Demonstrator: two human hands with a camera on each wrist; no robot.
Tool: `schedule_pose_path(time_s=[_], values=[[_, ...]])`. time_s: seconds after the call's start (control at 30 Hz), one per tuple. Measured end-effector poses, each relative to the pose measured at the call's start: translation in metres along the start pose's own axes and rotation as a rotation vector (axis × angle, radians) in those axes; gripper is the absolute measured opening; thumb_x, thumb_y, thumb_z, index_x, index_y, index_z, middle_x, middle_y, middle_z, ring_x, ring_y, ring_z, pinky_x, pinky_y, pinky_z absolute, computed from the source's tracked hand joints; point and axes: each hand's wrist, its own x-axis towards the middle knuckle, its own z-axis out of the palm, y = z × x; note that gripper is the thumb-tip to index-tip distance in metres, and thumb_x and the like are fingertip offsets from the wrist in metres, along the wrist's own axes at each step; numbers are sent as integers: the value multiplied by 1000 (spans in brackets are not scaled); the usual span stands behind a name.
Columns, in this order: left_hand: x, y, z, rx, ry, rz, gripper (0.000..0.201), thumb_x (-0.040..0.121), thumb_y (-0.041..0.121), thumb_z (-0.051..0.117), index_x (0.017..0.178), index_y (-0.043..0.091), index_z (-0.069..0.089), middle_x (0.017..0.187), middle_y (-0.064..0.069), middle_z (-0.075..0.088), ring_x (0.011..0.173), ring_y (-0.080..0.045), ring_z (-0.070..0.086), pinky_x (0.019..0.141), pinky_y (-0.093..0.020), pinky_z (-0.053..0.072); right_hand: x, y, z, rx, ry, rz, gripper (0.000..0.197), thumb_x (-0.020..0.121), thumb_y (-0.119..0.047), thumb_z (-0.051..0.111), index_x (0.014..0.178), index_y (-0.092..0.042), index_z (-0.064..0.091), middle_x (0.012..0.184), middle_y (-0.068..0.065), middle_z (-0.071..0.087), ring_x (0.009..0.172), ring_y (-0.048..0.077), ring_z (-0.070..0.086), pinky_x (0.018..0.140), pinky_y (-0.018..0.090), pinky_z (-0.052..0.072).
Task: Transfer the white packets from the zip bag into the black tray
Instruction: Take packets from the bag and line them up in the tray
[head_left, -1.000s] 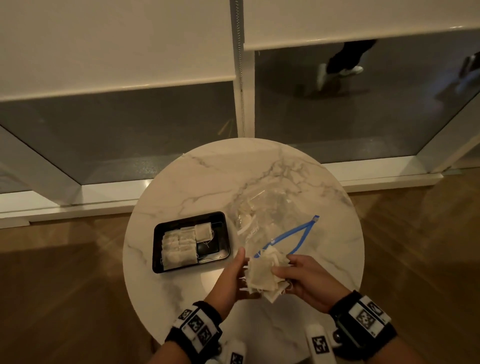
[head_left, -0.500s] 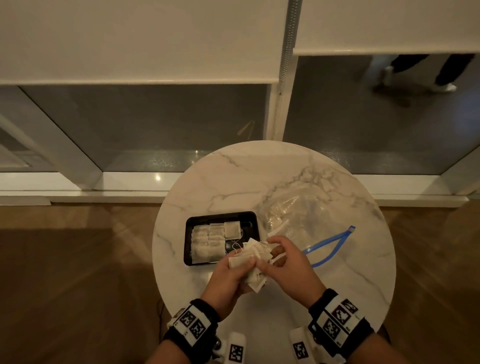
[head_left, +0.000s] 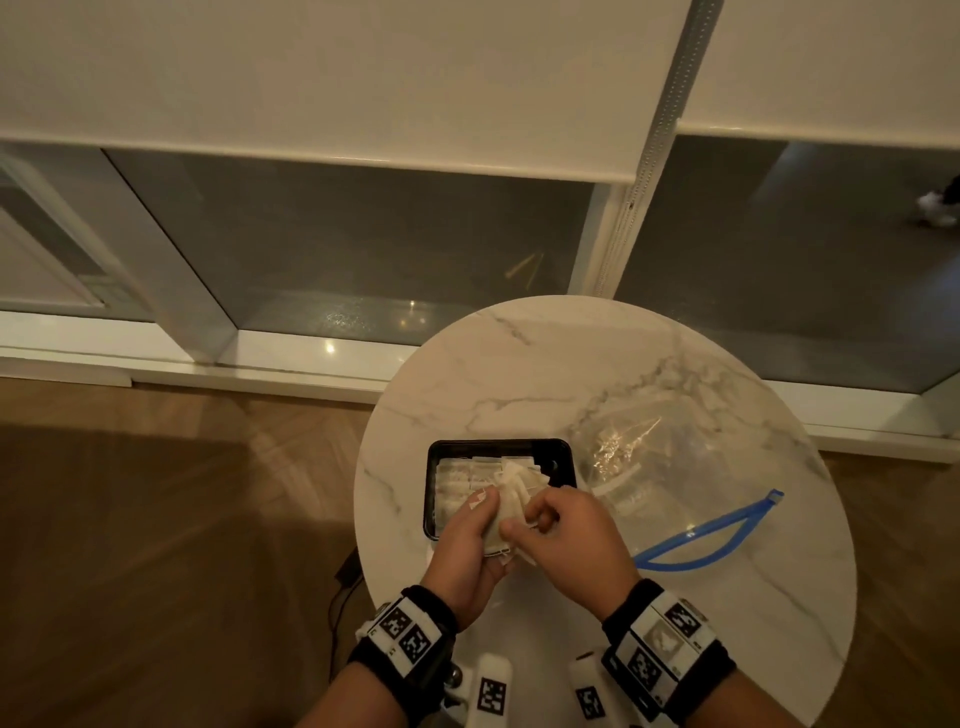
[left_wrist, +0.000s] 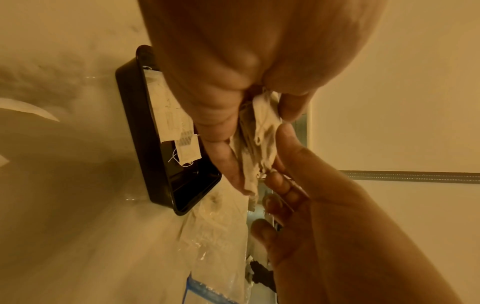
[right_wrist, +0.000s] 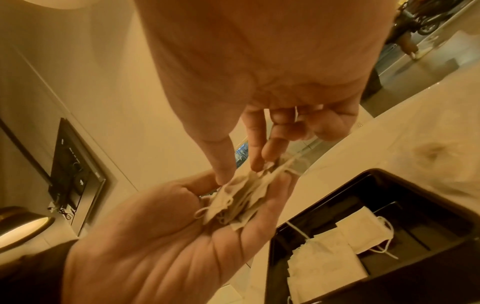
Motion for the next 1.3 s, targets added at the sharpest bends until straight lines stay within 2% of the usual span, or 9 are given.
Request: schedule_pose_path(time_s=[0.13, 0.3, 0.43, 0.57, 0.73, 0.9, 1.03, 1.17, 1.3], values=[[7, 12, -7, -7, -10, 24, 32, 102, 25, 50, 127, 9, 63, 126, -20, 66, 111, -31, 66, 87, -42, 52, 7, -15, 9, 100, -3, -23, 21, 77, -34, 78, 68, -31, 60, 66, -6, 56, 65, 4, 54, 61, 17, 44], [16, 26, -22, -93, -59, 19, 41, 99, 24, 54, 132, 0, 59, 129, -30, 61, 117, -42, 60, 88, -44, 54, 14, -18, 13, 408, -90, 45, 10, 80, -21, 79, 76, -21, 69, 73, 0, 68, 65, 7, 59, 65, 26, 53], [22, 34, -29, -84, -84, 15, 45, 92, 21, 63, 131, 0, 59, 128, -31, 61, 107, -38, 63, 80, -41, 58, 17, -28, 7, 611, -125, 70, 10, 84, -2, 73, 80, -6, 66, 71, 3, 69, 63, 8, 63, 55, 19, 48], [31, 36, -38, -90, -67, 2, 43, 91, 16, 64, 130, -1, 58, 127, -29, 63, 111, -39, 63, 86, -43, 57, 24, -25, 4, 789, -88, 192, 10, 90, -8, 68, 93, 0, 62, 79, 13, 69, 63, 18, 62, 48, 28, 48], [39, 40, -60, -140, -5, -6, 33, 97, 7, 58, 129, -1, 57, 124, -25, 66, 114, -37, 64, 93, -45, 56, 42, -4, 1, 1044, 77, 438, 11, 99, -17, 57, 107, -9, 57, 94, 15, 71, 70, 26, 68, 42, 26, 45], [48, 45, -96, -134, 134, 39, 28, 98, 10, 57, 124, 6, 63, 118, -17, 71, 103, -28, 71, 80, -40, 62, 69, 31, 14, 721, 98, 494, 12, 102, -19, 50, 110, -11, 54, 99, 15, 64, 58, 16, 60, 43, 24, 44], [56, 46, -118, -127, 238, 40, 25, 97, 9, 59, 121, 8, 65, 115, -17, 72, 99, -28, 71, 73, -37, 61, 93, 57, 36, 485, 3, 501, 17, 99, -7, 50, 114, -11, 54, 101, 16, 61, 69, 19, 64, 57, 29, 56], [63, 43, -129, -99, 297, 41, 27, 95, 9, 63, 122, 9, 64, 114, -15, 73, 103, -29, 71, 80, -41, 59, 112, 72, 61, 348, -44, 562, 21, 93, 0, 51, 107, -15, 57, 93, 11, 64, 73, 22, 66, 63, 36, 61], [67, 39, -132, -76, 313, 36, 29, 94, 9, 64, 123, 8, 64, 117, -16, 72, 106, -31, 70, 86, -42, 57, 122, 88, 76, 123, -26, 563, 16, 85, -11, 63, 94, -25, 62, 92, 3, 66, 82, 20, 66, 75, 41, 61]])
